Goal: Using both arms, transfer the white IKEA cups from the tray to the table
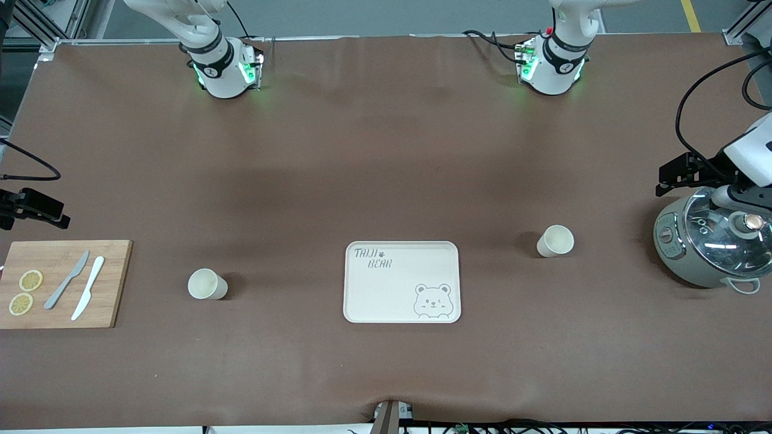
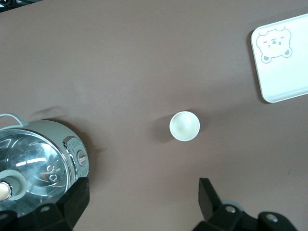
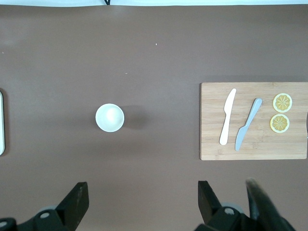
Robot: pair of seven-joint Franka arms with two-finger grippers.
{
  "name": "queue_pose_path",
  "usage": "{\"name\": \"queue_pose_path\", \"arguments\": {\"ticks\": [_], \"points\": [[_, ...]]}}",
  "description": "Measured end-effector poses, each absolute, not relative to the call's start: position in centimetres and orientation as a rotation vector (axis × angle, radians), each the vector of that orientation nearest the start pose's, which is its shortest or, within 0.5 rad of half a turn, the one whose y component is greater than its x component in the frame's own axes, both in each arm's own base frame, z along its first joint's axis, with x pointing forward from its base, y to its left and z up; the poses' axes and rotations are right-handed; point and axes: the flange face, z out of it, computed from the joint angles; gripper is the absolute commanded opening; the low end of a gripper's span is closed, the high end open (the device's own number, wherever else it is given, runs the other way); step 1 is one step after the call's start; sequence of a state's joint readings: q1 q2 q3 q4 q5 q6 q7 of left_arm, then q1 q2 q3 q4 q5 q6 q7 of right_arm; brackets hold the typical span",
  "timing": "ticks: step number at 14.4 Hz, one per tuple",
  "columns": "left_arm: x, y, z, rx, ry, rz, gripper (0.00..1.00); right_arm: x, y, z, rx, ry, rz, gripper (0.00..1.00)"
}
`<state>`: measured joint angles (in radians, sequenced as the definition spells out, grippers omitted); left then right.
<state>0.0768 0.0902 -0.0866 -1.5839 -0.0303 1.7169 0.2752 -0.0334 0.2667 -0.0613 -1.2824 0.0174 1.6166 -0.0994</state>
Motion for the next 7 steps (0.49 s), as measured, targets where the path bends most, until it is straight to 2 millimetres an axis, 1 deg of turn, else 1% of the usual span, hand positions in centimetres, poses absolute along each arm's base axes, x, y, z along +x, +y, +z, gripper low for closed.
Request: {"name": "queue_pose_path", "arguments": {"ticks": [5,7], "points": [[59.43,0.31,58.48,-3.141,0.418,-0.096,1.0,63.78,-5.26,60.64,-3.145,-0.012,-0.108,1.0],[59.55,0.32,58.65,-3.139,0.414,-0.116,1.0,63.78,-5.26,60.64,-3.145,-0.012,-0.108,1.0]]}}
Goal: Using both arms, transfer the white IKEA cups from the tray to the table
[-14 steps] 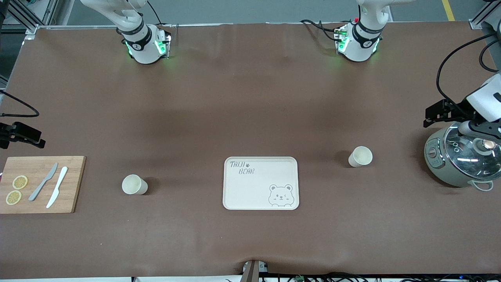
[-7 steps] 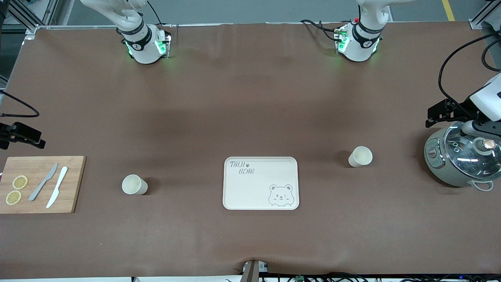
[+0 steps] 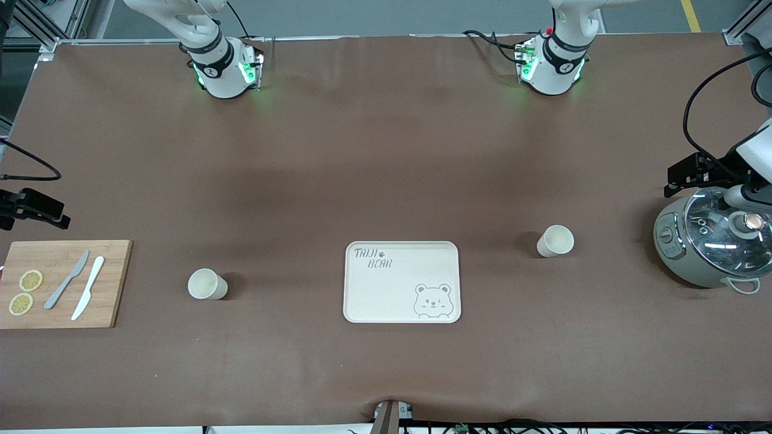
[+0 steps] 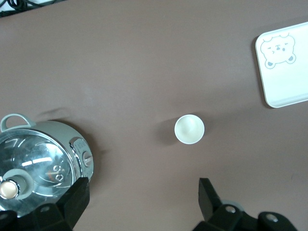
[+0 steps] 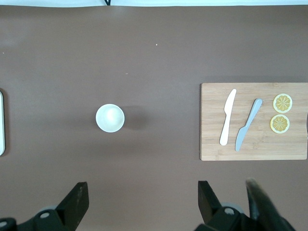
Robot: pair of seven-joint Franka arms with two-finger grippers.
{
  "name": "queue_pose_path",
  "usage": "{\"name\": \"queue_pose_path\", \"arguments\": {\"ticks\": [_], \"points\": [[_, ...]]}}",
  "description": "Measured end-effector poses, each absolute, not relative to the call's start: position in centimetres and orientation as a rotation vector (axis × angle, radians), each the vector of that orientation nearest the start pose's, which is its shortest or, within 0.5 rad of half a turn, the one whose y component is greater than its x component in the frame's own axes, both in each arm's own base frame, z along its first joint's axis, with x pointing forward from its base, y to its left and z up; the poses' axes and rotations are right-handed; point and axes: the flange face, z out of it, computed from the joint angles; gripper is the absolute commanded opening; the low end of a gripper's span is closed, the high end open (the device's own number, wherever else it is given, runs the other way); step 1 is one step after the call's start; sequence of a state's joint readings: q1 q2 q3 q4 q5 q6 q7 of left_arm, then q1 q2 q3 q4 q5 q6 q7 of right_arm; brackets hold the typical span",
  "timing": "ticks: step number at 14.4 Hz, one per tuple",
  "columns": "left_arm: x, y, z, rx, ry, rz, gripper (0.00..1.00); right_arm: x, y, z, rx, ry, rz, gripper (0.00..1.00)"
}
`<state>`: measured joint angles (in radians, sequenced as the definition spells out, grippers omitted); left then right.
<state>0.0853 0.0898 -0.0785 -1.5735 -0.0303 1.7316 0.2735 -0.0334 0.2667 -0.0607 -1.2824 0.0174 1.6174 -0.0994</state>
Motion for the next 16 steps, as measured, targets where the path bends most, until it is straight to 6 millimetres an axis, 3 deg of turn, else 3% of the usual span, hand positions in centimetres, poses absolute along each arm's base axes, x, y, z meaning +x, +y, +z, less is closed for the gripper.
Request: {"name": "queue_pose_path", "arguments": {"ticks": [16], "points": [[59.65,-0.09,58.74,-3.147,0.355,-0.13,1.0,63.78,-5.25,60.64,-3.145,-0.012,-0.108,1.0]]}}
